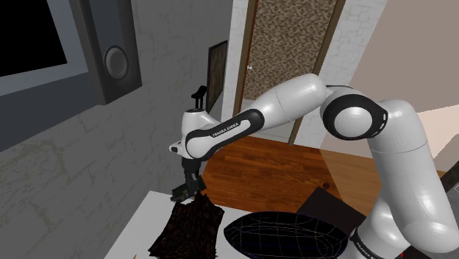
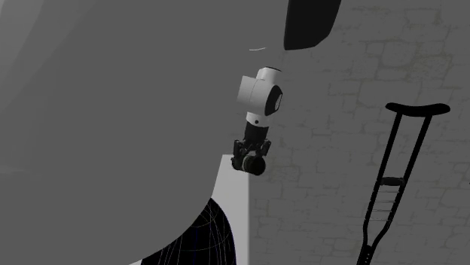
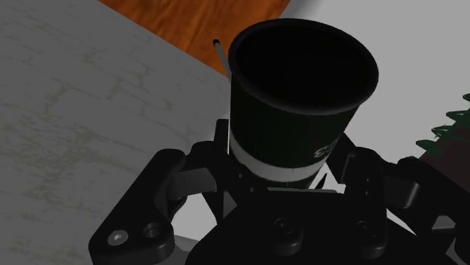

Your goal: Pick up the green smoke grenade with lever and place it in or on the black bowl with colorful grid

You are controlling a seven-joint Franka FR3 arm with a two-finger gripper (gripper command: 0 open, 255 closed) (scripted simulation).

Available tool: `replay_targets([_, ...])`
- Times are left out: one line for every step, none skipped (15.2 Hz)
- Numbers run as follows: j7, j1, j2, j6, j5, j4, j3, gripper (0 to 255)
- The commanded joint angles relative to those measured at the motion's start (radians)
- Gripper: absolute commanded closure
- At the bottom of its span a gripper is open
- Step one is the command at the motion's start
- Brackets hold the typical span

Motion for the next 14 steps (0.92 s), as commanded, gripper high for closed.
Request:
replay_targets([0.003,-0.001,-0.014,-0.02,0.0,0.006,0.001,255])
replay_targets([0.004,-0.001,-0.022,-0.029,0.0,0.007,0.001,255])
replay_targets([0.005,-0.001,-0.03,-0.038,0.001,0.009,0.001,255])
replay_targets([0.007,-0.002,-0.038,-0.047,0.001,0.01,0.002,255])
replay_targets([0.008,-0.002,-0.046,-0.057,0.001,0.012,0.002,255])
replay_targets([0.009,-0.003,-0.053,-0.066,0.001,0.014,0.002,255])
replay_targets([0.011,-0.003,-0.061,-0.076,0.002,0.016,0.003,255])
replay_targets([0.012,-0.004,-0.068,-0.086,0.002,0.019,0.003,255])
replay_targets([0.013,-0.004,-0.075,-0.095,0.002,0.022,0.003,255])
replay_targets([0.015,-0.004,-0.082,-0.105,0.002,0.025,0.004,255])
replay_targets([0.016,-0.005,-0.089,-0.115,0.002,0.028,0.004,255])
replay_targets([0.017,-0.005,-0.096,-0.125,0.002,0.031,0.004,255])
replay_targets([0.019,-0.005,-0.102,-0.135,0.003,0.035,0.005,255])
replay_targets([0.02,-0.006,-0.108,-0.145,0.003,0.039,0.005,255])
